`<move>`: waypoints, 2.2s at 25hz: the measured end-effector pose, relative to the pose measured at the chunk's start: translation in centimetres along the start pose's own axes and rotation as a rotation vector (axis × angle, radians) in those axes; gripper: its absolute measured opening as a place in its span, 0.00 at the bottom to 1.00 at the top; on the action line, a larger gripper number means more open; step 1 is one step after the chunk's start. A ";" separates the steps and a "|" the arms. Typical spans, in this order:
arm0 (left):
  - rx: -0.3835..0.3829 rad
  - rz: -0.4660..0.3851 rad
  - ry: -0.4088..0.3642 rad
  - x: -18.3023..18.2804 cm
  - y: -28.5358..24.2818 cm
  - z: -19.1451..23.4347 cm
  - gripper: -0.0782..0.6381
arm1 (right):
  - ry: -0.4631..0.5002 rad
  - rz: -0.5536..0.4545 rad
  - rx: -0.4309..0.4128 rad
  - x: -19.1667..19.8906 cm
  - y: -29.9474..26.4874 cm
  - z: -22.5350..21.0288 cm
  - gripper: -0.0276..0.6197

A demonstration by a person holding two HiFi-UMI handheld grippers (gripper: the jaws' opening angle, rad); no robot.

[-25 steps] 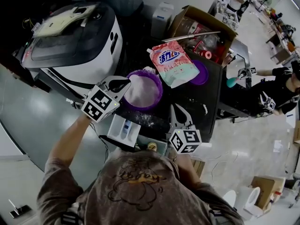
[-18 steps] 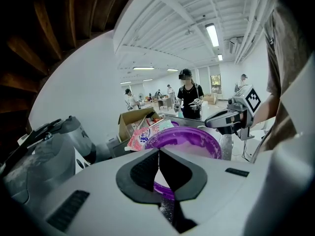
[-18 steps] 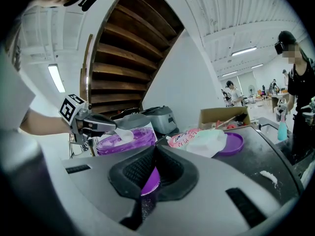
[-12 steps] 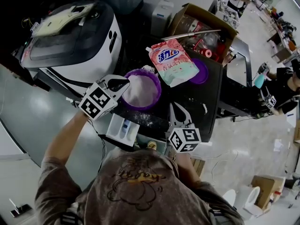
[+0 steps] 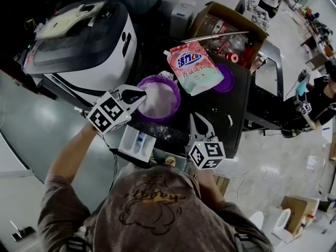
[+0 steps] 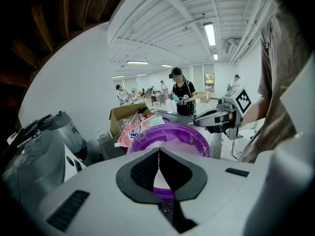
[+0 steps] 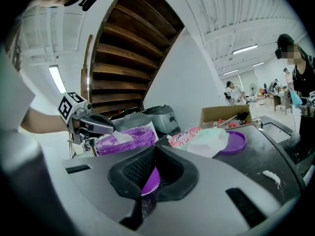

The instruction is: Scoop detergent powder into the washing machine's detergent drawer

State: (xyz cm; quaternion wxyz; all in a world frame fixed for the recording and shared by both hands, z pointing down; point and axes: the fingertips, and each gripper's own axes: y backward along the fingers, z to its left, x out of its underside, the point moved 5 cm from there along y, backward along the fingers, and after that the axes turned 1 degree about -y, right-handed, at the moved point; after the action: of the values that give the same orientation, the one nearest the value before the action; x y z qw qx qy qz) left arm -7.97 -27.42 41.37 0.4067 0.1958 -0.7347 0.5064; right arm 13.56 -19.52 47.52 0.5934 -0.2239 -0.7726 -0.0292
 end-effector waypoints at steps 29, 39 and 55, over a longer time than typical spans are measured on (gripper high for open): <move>0.274 0.174 -0.018 -0.6 -1.0 -3.3 0.14 | -0.002 -0.007 0.000 -0.1 0.3 0.3 0.04; 0.378 0.226 0.033 -0.7 -0.9 -4.2 0.14 | -0.012 -0.017 0.010 0.1 0.8 0.2 0.04; 0.476 0.251 0.104 -1.7 -1.9 -4.5 0.14 | -0.022 -0.039 0.039 -0.3 1.5 -0.3 0.04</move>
State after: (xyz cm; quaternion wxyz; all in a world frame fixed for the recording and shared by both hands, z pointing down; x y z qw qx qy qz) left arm -3.82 -24.37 41.81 0.3204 0.1669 -0.5918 0.7206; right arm 14.48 -18.40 47.04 0.5885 -0.1977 -0.7836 -0.0234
